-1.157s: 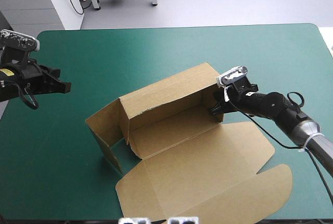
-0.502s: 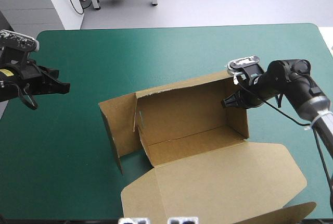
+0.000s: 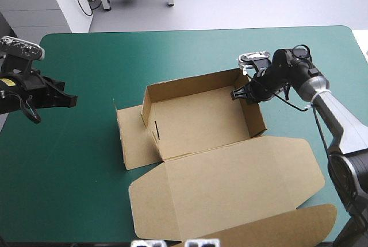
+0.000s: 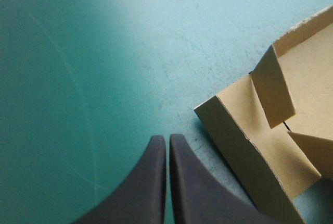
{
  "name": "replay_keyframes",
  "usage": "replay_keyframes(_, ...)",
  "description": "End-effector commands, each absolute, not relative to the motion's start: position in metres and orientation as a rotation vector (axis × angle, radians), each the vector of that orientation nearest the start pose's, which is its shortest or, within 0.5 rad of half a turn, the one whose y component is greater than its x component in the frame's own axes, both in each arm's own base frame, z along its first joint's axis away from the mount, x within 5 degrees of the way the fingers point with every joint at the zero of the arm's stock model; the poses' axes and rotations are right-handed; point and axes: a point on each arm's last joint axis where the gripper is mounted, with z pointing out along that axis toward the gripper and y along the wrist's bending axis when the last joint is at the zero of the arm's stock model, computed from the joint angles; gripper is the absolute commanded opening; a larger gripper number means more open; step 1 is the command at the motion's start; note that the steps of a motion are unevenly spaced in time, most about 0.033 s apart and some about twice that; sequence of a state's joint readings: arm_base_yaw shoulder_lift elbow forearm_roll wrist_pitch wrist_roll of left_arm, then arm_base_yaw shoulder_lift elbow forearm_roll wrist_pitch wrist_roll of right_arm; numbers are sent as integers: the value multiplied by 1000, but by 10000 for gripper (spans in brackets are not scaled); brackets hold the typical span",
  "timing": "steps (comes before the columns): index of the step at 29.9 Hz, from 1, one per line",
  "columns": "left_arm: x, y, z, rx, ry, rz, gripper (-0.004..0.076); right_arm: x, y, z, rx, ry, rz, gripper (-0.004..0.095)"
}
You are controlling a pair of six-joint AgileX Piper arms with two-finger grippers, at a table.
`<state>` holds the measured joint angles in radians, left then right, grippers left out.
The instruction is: Fold the box
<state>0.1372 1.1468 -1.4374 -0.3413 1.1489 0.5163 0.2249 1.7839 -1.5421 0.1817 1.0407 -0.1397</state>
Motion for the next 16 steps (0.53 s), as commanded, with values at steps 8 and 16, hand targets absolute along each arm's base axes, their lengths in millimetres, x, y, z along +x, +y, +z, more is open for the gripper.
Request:
replay_keyframes(8, 203, -2, 465, 408, 2160, -99, 6, 368, 96, 338, -450, 2621, 252, 518)
replay_keyframes(16, 204, -2, 464, 410, 2167, -103, 6, 352, 93, 361, -484, 2675, 248, 541)
